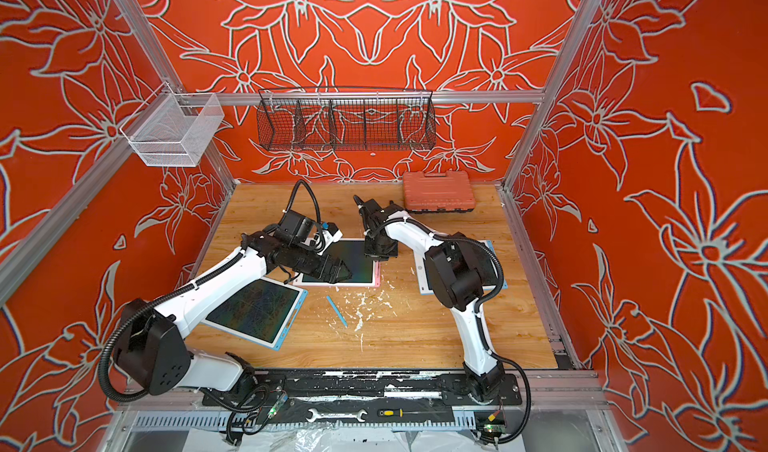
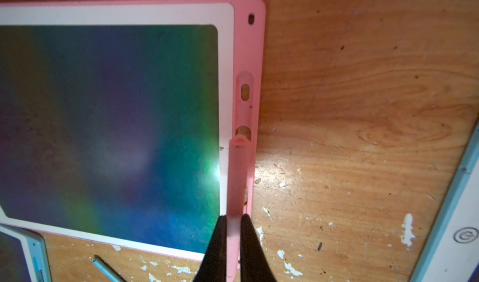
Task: Place the stylus back onto the writing tablet
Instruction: Pick up the stylus from the center of the board, then place the stylus on the writing tablet.
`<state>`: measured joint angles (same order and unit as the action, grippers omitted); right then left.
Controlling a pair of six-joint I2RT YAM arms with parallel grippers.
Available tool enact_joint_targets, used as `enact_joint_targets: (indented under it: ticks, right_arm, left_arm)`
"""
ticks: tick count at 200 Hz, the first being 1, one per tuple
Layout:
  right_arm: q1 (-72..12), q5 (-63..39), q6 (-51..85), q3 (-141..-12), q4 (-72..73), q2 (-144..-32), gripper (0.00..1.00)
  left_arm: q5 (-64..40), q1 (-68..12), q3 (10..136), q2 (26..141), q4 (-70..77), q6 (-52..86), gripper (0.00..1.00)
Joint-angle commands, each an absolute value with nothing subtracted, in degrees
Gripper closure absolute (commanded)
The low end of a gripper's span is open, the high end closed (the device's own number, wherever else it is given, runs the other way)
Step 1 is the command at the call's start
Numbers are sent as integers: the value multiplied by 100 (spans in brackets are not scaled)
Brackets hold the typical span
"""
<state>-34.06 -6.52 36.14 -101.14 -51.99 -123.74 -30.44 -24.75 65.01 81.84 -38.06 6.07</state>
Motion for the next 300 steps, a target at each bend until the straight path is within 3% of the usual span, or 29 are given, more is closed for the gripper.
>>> enact_joint_targets:
  ticks: [1,300]
  right_arm:
    - [-3375,-598,3588,-10303,-5371,-12574,88]
    - [-3175,-528,3278,-11063,-5739,-13289,87]
  left_arm:
    - [-2998,-2453,6495,8193,-3902,606,3]
    - [-3146,-2224,6556,8336,-3850,571,3]
